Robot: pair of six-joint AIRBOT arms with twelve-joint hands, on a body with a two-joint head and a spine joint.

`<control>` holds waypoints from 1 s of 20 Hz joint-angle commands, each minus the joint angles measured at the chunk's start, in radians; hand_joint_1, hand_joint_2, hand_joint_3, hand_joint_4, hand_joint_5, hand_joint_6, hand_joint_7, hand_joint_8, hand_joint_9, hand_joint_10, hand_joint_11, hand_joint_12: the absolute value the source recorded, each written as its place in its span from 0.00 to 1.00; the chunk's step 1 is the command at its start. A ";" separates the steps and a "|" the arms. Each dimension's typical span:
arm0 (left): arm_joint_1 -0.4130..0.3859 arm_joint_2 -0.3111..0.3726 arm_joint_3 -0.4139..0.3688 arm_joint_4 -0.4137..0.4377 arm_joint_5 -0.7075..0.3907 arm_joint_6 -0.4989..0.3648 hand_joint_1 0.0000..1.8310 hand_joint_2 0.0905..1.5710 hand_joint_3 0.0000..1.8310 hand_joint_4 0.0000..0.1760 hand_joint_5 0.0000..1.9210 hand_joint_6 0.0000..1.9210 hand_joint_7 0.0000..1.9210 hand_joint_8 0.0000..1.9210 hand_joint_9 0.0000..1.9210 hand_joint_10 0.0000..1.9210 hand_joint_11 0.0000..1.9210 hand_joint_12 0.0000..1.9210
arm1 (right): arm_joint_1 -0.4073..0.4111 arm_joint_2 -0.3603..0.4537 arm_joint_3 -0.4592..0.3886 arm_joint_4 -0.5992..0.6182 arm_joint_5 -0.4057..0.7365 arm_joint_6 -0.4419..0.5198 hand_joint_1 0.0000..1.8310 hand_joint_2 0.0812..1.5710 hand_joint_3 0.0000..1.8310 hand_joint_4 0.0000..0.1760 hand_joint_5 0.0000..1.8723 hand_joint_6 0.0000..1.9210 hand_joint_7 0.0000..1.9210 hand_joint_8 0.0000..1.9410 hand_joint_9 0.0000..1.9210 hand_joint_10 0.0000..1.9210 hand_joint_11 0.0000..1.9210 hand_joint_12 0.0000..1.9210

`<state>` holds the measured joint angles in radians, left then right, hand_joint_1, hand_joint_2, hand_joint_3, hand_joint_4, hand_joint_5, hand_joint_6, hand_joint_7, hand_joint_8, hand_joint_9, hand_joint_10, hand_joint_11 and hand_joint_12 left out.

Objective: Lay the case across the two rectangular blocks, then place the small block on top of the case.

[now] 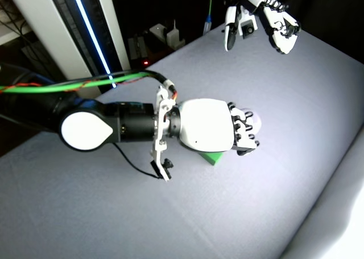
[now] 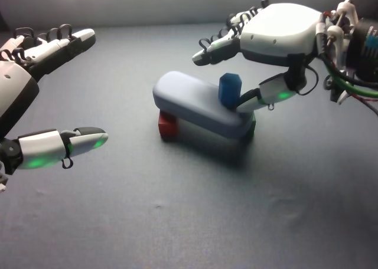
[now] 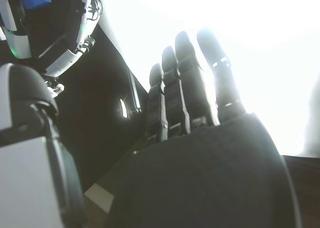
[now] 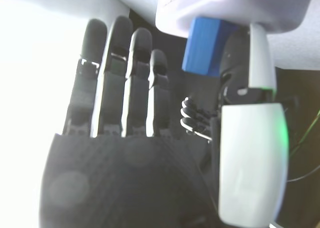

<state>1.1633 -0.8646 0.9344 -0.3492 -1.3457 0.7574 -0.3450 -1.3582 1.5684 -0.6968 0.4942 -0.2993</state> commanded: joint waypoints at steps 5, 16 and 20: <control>-0.009 -0.001 -0.002 0.009 -0.132 -0.007 0.47 0.59 0.00 0.03 0.14 0.00 0.18 0.00 0.21 0.00 0.00 0.53 | 0.015 0.017 0.008 0.037 0.080 0.002 0.59 0.61 0.00 0.00 0.25 0.00 0.33 0.00 0.32 0.07 0.12 0.62; -0.003 -0.001 -0.006 0.009 -0.141 -0.009 0.48 0.59 0.00 0.19 0.14 0.00 0.18 0.00 0.20 0.00 0.00 0.53 | 0.018 0.097 -0.021 0.037 0.081 0.000 0.55 0.61 0.00 0.07 0.23 0.00 0.31 0.00 0.31 0.05 0.04 0.71; 0.005 0.009 -0.013 0.001 -0.167 -0.010 0.44 0.60 0.00 0.18 0.12 0.00 0.16 0.00 0.18 0.00 0.00 0.42 | 0.013 0.179 -0.104 0.142 0.165 -0.087 0.53 0.64 0.00 0.04 0.21 0.00 0.27 0.00 0.27 0.02 0.04 0.63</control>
<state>1.1763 -0.8627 0.9203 -0.3523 -1.3796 0.7540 -0.3443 -1.1736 1.4475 -0.5850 0.5381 -0.3935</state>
